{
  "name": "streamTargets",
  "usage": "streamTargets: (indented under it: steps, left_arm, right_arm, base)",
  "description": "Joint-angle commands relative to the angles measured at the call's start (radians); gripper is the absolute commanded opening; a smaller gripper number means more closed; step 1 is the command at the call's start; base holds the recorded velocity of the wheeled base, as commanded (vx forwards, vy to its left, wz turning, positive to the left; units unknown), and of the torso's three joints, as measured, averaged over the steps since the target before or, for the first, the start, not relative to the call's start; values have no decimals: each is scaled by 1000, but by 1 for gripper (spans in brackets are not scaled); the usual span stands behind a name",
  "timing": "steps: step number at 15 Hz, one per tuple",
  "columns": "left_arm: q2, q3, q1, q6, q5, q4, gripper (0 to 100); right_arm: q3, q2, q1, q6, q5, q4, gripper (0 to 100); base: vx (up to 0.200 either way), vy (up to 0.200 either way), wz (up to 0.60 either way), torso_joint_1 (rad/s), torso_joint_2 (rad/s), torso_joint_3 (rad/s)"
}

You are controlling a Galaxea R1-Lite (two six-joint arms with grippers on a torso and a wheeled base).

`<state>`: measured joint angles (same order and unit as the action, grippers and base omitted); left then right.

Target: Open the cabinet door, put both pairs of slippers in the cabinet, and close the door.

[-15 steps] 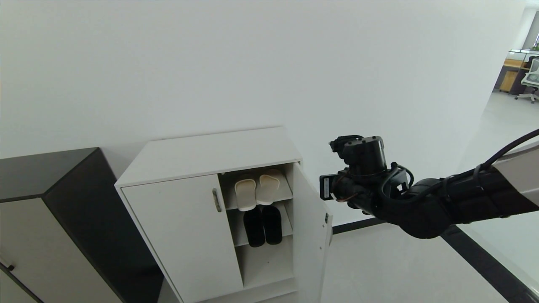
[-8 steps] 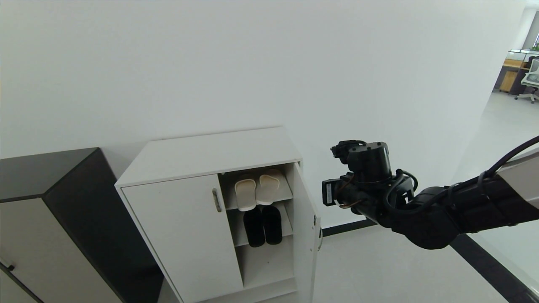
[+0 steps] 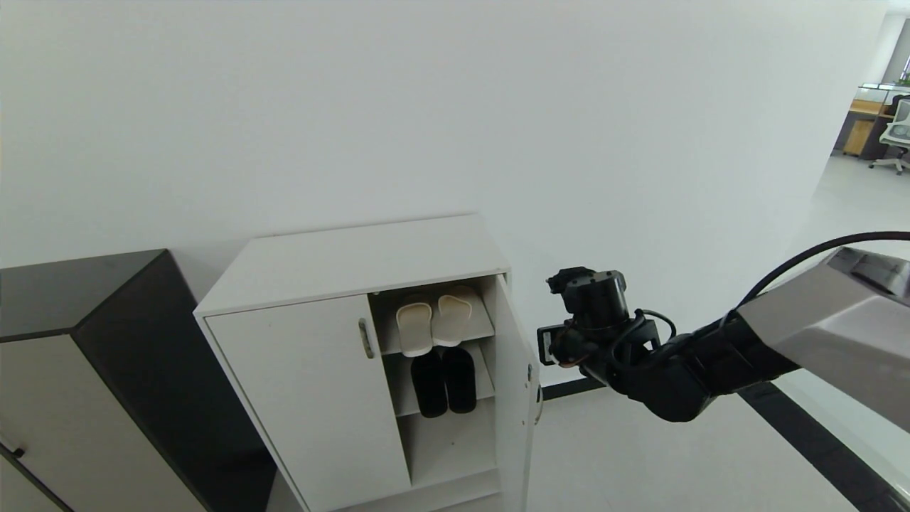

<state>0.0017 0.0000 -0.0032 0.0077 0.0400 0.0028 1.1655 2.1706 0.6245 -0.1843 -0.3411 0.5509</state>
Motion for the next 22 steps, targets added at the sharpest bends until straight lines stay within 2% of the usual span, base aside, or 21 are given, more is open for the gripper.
streamTargets:
  steps: [1,9,15,22]
  left_arm:
    - [0,0,0,0,0,0,0]
    - [0,0,0,0,0,0,0]
    - [0,0,0,0,0,0,0]
    - [0,0,0,-2,0,0,0]
  right_arm:
    - [5,57,12,0,2,3,0]
    - [-66,-15,190,-9,2,57,0]
    - [-109,-45,212,17,-3,92,0]
    - [-121,-81,212,17,-4,101,0]
  base:
    - [0,0,0,0,0,0]
    - [0,0,0,0,0,0]
    - [0,0,0,0,0,0]
    - [0,0,514,4,1,2]
